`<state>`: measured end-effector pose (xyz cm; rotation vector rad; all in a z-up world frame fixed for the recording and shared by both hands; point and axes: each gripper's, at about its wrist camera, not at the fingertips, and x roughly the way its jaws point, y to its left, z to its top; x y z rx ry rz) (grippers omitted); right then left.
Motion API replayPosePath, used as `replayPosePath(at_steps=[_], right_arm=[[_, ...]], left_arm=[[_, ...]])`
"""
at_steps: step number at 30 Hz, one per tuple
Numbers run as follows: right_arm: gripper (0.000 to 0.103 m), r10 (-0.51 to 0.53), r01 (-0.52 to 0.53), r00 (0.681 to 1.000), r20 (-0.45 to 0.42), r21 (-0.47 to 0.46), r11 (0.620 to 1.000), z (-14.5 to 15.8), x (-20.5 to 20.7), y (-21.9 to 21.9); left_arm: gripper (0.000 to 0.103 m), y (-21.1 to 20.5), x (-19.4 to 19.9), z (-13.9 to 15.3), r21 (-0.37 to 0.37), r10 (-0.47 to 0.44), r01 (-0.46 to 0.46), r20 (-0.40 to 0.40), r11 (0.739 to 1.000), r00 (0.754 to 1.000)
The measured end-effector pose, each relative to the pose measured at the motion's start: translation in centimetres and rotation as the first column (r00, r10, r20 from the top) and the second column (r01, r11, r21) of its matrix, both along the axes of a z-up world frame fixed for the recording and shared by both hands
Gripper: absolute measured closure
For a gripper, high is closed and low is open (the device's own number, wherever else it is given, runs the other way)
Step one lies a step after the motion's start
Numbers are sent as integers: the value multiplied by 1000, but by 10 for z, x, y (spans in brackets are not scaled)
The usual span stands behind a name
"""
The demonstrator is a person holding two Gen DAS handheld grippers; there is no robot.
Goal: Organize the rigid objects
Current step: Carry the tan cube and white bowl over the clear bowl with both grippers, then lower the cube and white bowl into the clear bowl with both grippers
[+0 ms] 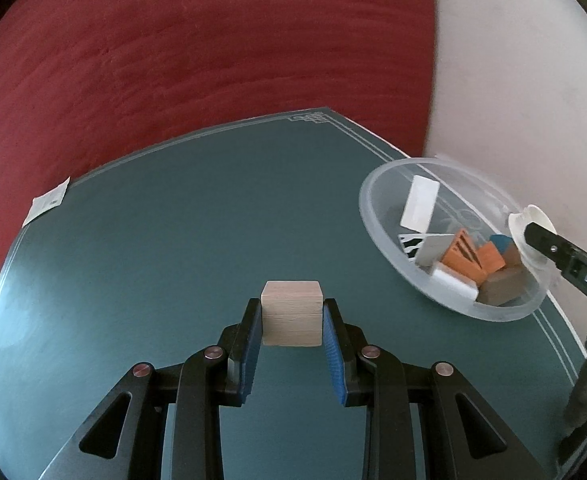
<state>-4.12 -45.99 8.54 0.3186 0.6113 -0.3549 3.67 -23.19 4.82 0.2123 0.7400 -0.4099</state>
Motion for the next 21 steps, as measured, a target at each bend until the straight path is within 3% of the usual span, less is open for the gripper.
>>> replayPosePath(at_steps=[8,21], right_arm=[[51,-17,17,1000,-2,4,1000,-6,1,-14],[51,40,-40,999,18,28,999,-7,5,-16]], left_arm=[[72,-14,-5,4,8,-30,29,10,1000,1000],[72,-25,-7,7,14,-50,50,15,999,999]])
